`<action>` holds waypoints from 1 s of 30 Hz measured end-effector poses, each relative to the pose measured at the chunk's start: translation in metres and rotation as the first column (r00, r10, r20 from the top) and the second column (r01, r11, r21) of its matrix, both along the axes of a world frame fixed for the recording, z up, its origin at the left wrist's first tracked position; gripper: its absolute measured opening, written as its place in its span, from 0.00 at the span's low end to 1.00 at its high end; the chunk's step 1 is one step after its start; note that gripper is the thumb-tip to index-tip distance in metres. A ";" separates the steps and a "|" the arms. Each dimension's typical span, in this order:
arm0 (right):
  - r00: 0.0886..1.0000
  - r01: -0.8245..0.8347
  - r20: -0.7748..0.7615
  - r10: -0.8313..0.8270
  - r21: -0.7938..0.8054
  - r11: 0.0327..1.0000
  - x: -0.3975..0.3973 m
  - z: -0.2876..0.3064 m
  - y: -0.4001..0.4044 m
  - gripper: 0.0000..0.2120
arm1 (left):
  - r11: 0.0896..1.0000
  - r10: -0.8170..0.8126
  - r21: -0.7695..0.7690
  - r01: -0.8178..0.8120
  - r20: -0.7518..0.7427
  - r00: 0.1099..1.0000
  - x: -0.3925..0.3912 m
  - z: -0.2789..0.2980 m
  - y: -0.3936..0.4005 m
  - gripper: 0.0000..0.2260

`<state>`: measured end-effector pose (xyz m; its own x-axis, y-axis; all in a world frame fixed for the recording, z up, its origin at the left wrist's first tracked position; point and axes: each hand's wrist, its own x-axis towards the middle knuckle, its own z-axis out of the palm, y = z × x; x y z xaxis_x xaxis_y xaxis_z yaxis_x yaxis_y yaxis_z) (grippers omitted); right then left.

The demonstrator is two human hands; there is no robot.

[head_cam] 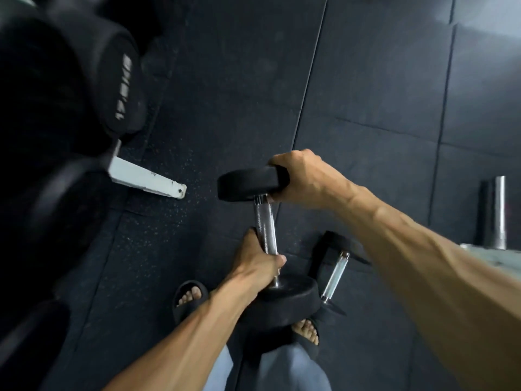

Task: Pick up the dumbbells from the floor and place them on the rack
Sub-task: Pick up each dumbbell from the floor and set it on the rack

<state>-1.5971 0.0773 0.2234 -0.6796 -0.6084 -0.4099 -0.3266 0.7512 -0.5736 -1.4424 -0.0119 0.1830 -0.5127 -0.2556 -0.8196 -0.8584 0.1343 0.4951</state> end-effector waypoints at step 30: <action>0.843 -0.408 -0.387 0.374 -0.006 0.913 -0.135 0.491 -0.285 0.12 | 0.962 0.269 0.045 -0.271 -0.350 0.897 -0.136 0.438 -0.254 0.19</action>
